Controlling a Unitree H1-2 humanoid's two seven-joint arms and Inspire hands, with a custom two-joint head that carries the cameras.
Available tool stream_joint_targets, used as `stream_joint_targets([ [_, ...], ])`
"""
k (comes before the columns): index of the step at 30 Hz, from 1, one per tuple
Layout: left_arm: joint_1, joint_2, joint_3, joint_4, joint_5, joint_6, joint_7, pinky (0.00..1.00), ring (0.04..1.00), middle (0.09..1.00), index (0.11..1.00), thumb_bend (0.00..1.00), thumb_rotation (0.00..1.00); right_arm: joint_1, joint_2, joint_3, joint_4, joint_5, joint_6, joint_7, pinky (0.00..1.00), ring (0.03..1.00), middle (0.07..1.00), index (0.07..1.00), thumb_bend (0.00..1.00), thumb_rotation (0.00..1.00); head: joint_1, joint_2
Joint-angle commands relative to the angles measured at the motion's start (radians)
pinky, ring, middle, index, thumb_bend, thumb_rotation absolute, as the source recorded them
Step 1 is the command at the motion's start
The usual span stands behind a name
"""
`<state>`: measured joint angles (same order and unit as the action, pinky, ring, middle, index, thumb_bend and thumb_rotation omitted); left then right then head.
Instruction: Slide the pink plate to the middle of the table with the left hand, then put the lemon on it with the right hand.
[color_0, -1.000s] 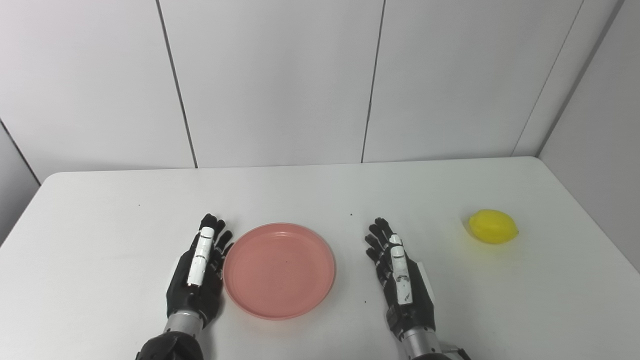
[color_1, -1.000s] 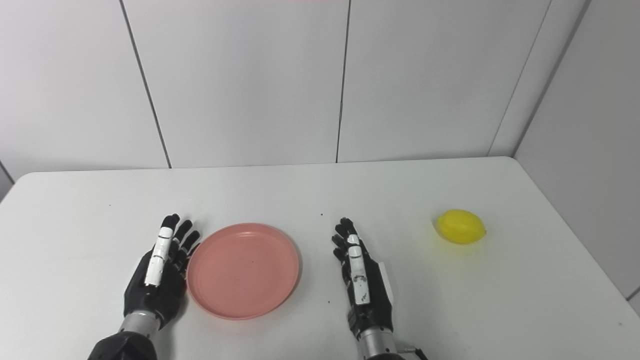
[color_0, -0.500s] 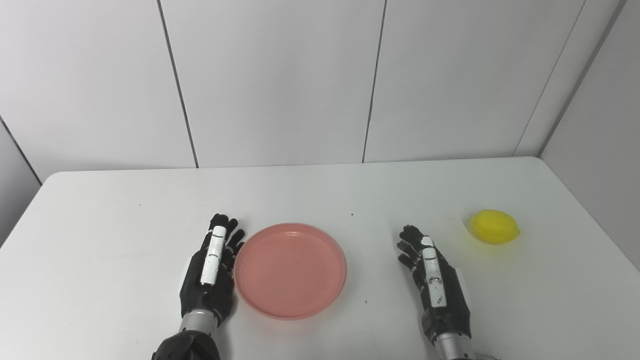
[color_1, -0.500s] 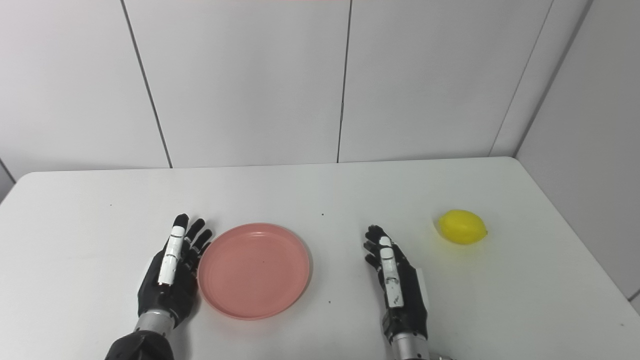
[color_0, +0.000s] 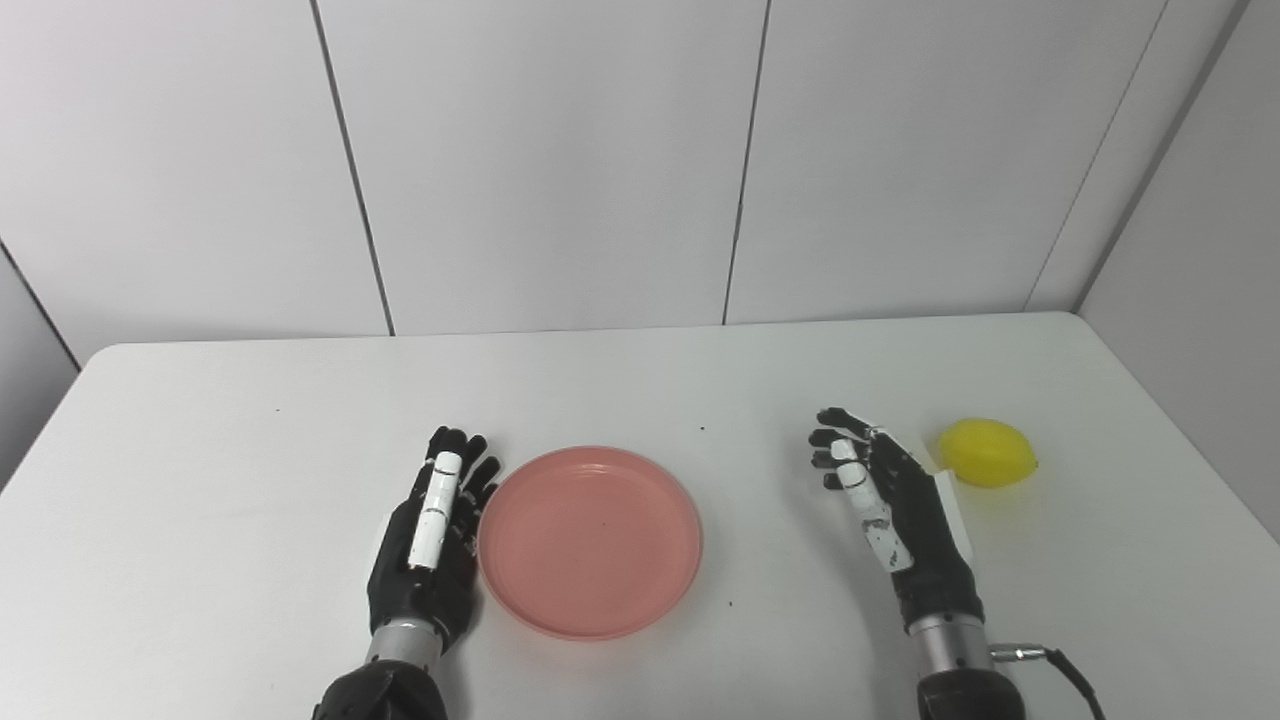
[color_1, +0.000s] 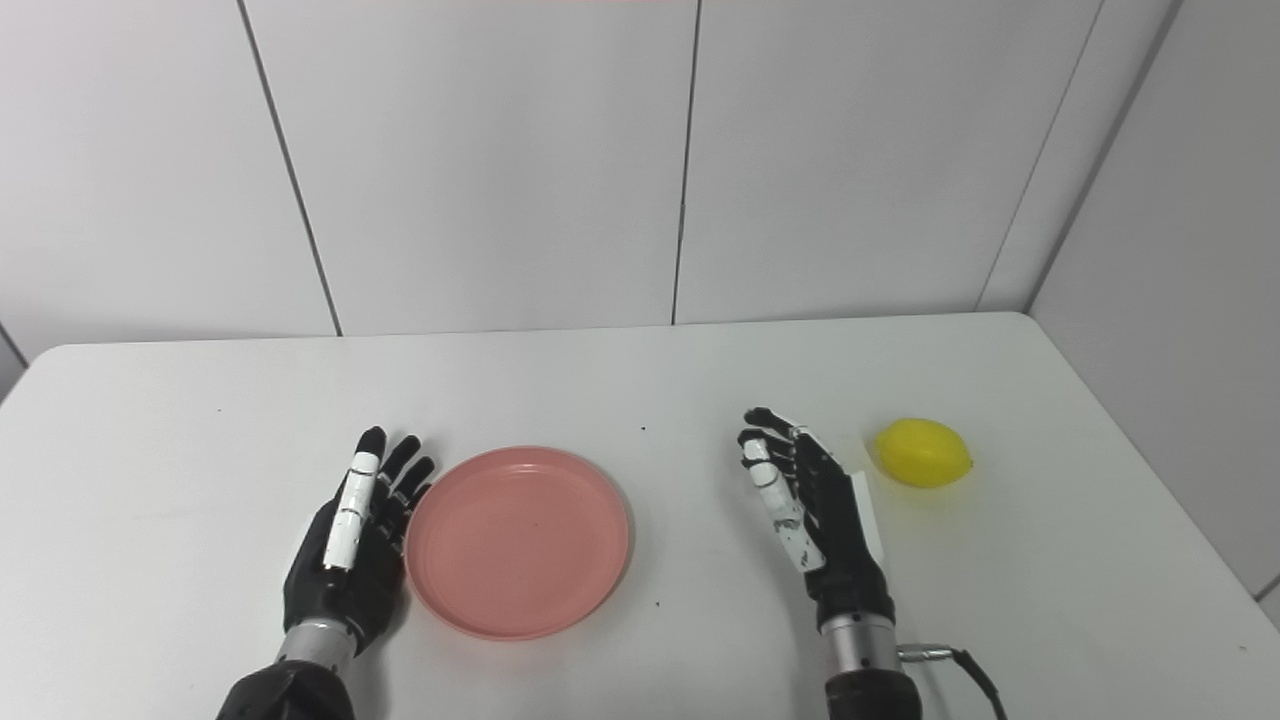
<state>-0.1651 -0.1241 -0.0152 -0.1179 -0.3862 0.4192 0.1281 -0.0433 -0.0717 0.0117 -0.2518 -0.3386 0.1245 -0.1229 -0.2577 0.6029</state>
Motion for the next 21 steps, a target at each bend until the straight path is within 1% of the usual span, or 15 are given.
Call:
stream_joint_targets([
  [1,0.013,-0.003,0.000,0.026,0.000,0.049,-0.005,1.00,0.933,0.937,1.000,0.69,0.61,-0.035,-0.026,0.017,-0.022,-0.113,-0.041,-0.031,0.60,0.681,0.710,0.715,0.78,0.98,-0.001,-0.001],
  [4,0.014,0.000,-0.002,0.028,0.007,0.048,-0.010,1.00,0.944,0.943,1.000,0.69,0.62,-0.052,-0.068,0.042,-0.028,-0.235,-0.029,-0.035,0.63,0.705,0.734,0.722,0.77,0.96,-0.003,-0.001],
  [5,0.014,0.001,-0.003,0.028,0.010,0.048,-0.012,1.00,0.942,0.944,1.000,0.68,0.62,-0.056,-0.078,0.047,-0.029,-0.267,-0.026,-0.036,0.63,0.716,0.750,0.727,0.79,0.95,-0.003,-0.001],
  [6,0.015,0.001,-0.004,0.028,0.010,0.048,-0.011,1.00,0.942,0.944,1.000,0.68,0.62,-0.063,-0.095,0.056,-0.028,-0.321,-0.023,-0.041,0.63,0.716,0.751,0.727,0.79,0.94,-0.004,-0.002],
  [8,0.015,-0.001,-0.004,0.026,0.007,0.049,-0.008,1.00,0.937,0.941,1.000,0.69,0.63,-0.073,-0.118,0.067,-0.025,-0.390,-0.022,-0.045,0.62,0.720,0.755,0.729,0.80,0.94,-0.003,-0.005],
  [13,0.014,-0.003,-0.002,0.031,0.001,0.050,-0.005,1.00,0.939,0.939,1.000,0.68,0.63,-0.104,-0.170,0.073,0.004,-0.492,-0.030,-0.051,0.62,0.711,0.742,0.727,0.79,0.90,-0.004,-0.012],
  [17,0.013,-0.003,0.003,0.045,-0.002,0.048,-0.017,1.00,0.945,0.942,0.999,0.67,0.64,-0.127,-0.201,0.081,0.041,-0.542,-0.037,-0.069,0.61,0.696,0.732,0.725,0.78,0.91,-0.004,-0.019],
  [20,0.014,-0.005,0.013,0.048,-0.013,0.048,-0.023,1.00,0.951,0.944,1.000,0.66,0.62,-0.150,-0.234,0.094,0.083,-0.602,-0.041,-0.098,0.59,0.676,0.715,0.717,0.77,0.90,-0.013,-0.023],
  [21,0.013,-0.004,0.015,0.048,-0.021,0.049,-0.022,1.00,0.950,0.941,0.999,0.65,0.62,-0.160,-0.245,0.101,0.100,-0.631,-0.038,-0.111,0.59,0.669,0.708,0.715,0.78,0.91,-0.030,-0.025],
])
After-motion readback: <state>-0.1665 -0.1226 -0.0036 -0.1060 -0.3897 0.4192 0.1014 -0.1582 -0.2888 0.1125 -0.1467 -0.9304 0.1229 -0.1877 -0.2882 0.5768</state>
